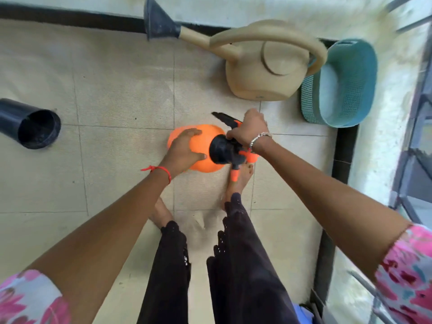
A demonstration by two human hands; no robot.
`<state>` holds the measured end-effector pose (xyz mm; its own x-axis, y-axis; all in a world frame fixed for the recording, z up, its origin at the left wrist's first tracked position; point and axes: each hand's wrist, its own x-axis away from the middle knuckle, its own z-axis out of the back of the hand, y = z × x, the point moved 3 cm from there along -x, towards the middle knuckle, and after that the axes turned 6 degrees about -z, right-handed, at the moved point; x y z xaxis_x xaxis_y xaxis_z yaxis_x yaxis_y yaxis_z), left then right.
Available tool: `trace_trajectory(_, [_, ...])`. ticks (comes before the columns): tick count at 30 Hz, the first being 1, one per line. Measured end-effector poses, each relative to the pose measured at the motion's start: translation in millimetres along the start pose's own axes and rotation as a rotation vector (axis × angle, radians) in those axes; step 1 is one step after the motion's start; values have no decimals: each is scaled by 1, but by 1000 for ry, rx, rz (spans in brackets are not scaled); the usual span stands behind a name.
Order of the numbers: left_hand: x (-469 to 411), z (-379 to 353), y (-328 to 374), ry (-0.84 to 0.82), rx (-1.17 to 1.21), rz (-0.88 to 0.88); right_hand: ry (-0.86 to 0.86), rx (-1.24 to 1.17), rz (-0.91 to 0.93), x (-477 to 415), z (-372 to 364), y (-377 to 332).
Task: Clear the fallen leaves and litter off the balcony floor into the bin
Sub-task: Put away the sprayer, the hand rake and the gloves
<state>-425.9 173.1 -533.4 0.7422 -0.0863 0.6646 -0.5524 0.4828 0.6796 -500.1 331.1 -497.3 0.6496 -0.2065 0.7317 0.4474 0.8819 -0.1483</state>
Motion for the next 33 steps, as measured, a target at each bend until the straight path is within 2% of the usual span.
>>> trace_trajectory(3, [5, -11, 34, -46, -68, -137, -90, -403, -294, -2, 6, 28])
trace_trajectory(5, [10, -21, 52, -75, -71, -164, -122, -661, -435, -2, 10, 49])
trace_trajectory(10, [7, -32, 84, -60, 85, -70, -257, -1040, -578, -7, 20, 77])
trace_trajectory(13, [-2, -33, 98, -24, 157, -8, -290, -1097, -588, -11, 36, 83])
trace_trajectory(24, [-42, -57, 143, -3, 17, -53, -333, -1062, -679, -30, 79, 106])
trace_trajectory(30, [-61, -69, 157, 28, -14, -6, -133, -1020, -632, -55, 87, 112])
trace_trajectory(33, [-66, -71, 160, 15, 14, 32, -229, -1186, -695, -62, 87, 115])
